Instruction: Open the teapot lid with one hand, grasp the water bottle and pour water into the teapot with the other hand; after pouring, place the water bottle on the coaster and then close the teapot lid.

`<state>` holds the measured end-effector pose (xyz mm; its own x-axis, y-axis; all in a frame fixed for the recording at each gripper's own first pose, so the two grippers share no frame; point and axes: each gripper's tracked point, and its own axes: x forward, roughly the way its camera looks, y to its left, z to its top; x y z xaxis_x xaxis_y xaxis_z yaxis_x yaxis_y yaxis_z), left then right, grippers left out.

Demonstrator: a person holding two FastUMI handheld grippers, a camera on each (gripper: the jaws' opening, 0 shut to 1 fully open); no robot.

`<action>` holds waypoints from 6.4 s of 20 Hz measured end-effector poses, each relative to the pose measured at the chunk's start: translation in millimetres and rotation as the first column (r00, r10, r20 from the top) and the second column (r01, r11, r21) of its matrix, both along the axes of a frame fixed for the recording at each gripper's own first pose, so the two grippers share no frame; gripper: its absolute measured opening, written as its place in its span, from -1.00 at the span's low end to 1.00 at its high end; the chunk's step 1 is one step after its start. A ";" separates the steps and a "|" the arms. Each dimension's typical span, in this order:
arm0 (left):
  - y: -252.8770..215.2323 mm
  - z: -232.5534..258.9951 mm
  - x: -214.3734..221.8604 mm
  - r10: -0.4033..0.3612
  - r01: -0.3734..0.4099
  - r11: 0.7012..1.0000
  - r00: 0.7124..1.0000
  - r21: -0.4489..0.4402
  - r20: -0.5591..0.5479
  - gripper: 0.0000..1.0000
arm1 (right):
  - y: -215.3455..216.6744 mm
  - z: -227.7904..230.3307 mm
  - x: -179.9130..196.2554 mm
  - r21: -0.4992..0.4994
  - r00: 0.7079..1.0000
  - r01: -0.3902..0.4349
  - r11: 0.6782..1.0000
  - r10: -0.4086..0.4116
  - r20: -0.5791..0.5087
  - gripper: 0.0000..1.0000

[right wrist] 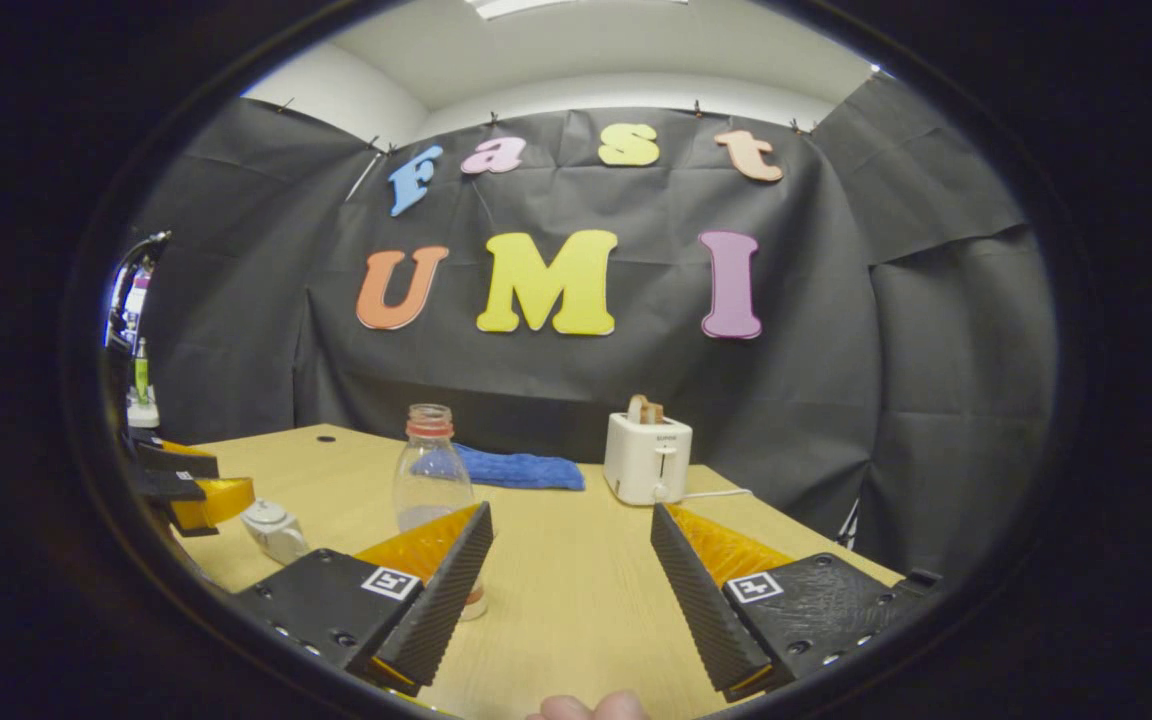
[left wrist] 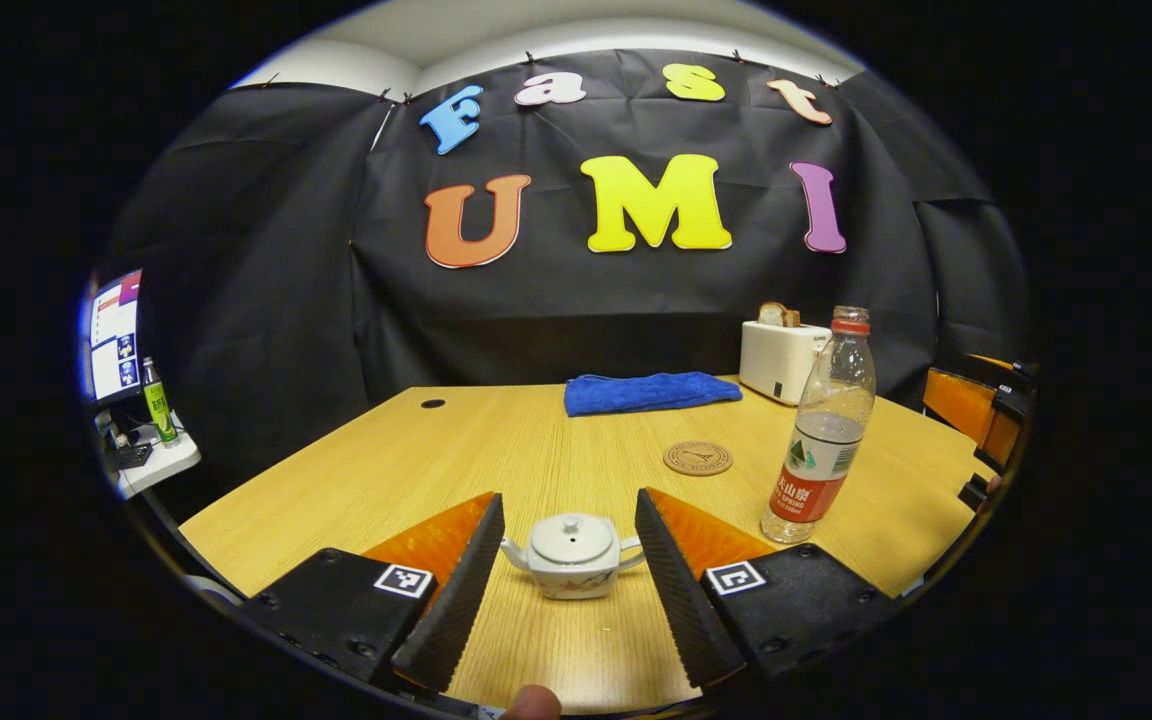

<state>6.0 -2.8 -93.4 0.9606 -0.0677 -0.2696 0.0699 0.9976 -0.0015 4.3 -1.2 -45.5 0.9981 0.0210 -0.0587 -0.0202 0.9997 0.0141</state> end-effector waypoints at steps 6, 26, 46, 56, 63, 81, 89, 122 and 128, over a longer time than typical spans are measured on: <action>-5.6 -15.9 13.6 -0.028 0.030 0.999 0.998 0.045 -0.056 0.30 | -9.0 -7.7 5.4 0.004 1.000 0.016 1.000 -0.016 -0.018 0.92; -1.4 -29.0 33.5 -0.056 0.059 0.998 0.989 0.019 -0.134 -0.83 | 12.6 -23.7 6.8 -0.026 0.994 -0.095 0.995 0.094 -0.050 0.91; 31.0 26.3 9.5 -0.048 0.048 0.997 0.999 -0.066 -0.009 -0.94 | 96.2 -61.8 23.0 0.058 0.948 -0.265 0.963 0.271 -0.167 0.92; 54.5 24.6 0.1 -0.011 0.011 0.995 1.000 -0.096 0.001 -0.94 | 111.4 -60.8 51.6 0.074 0.954 -0.231 0.970 0.241 -0.181 0.96; 62.2 25.6 -1.4 -0.002 0.005 0.994 1.000 -0.106 0.023 -0.94 | 112.2 -51.8 54.0 0.026 0.961 -0.218 0.976 0.219 -0.167 0.47; 84.0 13.0 -2.8 -0.006 0.012 0.988 0.999 -0.151 0.039 -0.94 | 155.0 -27.3 75.5 -0.759 0.963 -0.239 0.605 0.246 -0.107 0.45; 95.6 11.3 -2.3 -0.002 0.011 0.987 0.998 -0.163 0.057 -0.94 | 179.7 -34.8 75.7 -0.946 0.955 -0.163 0.280 0.286 -0.080 0.43; 114.2 4.6 -10.5 -0.001 0.014 0.981 0.998 -0.193 0.069 -0.94 | 217.9 -19.4 83.1 -0.957 0.928 0.101 -0.270 0.372 -0.007 0.45; 114.1 4.9 -11.1 -0.010 0.023 0.981 0.998 -0.195 0.070 -0.94 | 220.1 -12.0 80.4 -0.946 0.924 0.129 -0.297 0.383 0.005 0.45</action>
